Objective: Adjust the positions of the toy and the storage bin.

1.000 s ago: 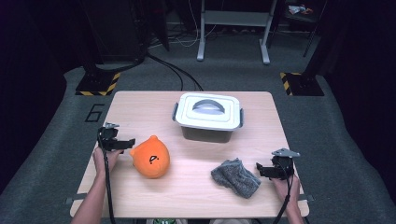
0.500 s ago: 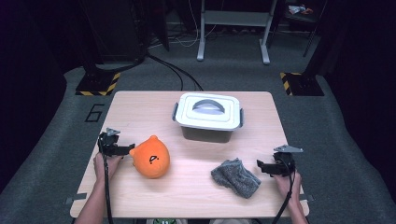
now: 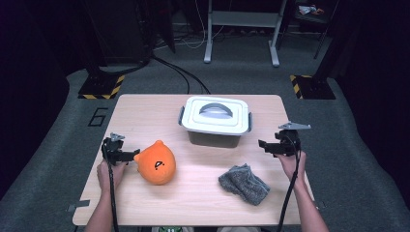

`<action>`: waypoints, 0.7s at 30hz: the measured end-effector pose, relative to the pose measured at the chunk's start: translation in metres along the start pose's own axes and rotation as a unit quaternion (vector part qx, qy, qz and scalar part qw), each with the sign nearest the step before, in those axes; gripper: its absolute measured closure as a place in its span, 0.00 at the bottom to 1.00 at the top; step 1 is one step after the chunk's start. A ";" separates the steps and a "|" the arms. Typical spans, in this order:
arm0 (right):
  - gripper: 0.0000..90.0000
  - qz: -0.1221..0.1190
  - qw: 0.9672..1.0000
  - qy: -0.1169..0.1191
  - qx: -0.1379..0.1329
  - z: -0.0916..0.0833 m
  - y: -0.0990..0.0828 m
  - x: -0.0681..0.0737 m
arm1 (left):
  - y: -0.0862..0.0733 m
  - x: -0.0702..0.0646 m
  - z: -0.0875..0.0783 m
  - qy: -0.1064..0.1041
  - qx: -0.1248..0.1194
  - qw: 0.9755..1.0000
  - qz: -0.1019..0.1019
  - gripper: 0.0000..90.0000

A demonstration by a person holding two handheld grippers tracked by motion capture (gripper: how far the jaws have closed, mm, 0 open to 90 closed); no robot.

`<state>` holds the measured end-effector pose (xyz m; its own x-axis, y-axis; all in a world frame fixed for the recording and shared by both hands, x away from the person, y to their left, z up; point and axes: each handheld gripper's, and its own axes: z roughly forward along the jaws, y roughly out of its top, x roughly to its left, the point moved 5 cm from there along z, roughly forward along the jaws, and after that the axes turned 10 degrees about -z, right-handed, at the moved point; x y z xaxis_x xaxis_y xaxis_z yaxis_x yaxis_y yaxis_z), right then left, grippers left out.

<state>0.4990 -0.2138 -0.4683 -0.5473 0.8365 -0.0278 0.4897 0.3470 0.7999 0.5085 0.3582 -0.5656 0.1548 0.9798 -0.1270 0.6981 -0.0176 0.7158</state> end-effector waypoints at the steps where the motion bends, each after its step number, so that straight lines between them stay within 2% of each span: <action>1: 0.20 0.000 1.000 0.003 -0.003 0.002 0.005 -0.001 | 0.000 0.000 0.000 0.000 0.000 1.000 0.000 0.00; 5: 0.29 0.013 1.000 0.012 -0.014 0.009 0.023 -0.007 | 0.000 0.000 0.000 0.000 -0.001 1.000 0.002 0.00; 7: 0.34 0.015 1.000 0.010 -0.019 0.013 0.029 -0.010 | 0.000 0.000 0.000 0.000 -0.001 1.000 0.004 0.00; 11: 0.46 0.025 0.999 0.018 -0.021 0.023 0.040 -0.014 | 0.001 0.000 0.000 -0.001 -0.002 1.000 0.005 0.01; 12: 0.50 0.034 0.999 0.021 -0.023 0.026 0.043 -0.015 | 0.001 0.000 0.001 -0.002 -0.001 1.000 0.005 0.01; 14: 0.56 0.035 0.999 0.018 -0.023 0.031 0.048 -0.017 | 0.001 0.000 0.001 -0.003 0.001 1.000 0.006 0.01; 15: 0.58 0.042 0.999 0.025 -0.022 0.034 0.051 -0.017 | 0.001 0.000 0.001 -0.002 0.001 1.000 0.006 0.01; 17: 0.63 0.030 0.999 0.017 -0.014 0.037 0.055 -0.017 | 0.001 0.000 0.001 -0.002 0.001 1.000 0.006 0.01; 21: 0.69 0.026 0.999 0.026 -0.014 0.043 0.064 -0.014 | 0.001 0.000 0.001 -0.002 0.000 1.000 0.006 0.01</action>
<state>0.5671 -0.1855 -0.4426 -0.5559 0.8300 0.0448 0.5001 0.2909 0.8157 0.5096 0.3579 -0.5654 0.1665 0.9786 -0.1208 0.6966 -0.0300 0.7168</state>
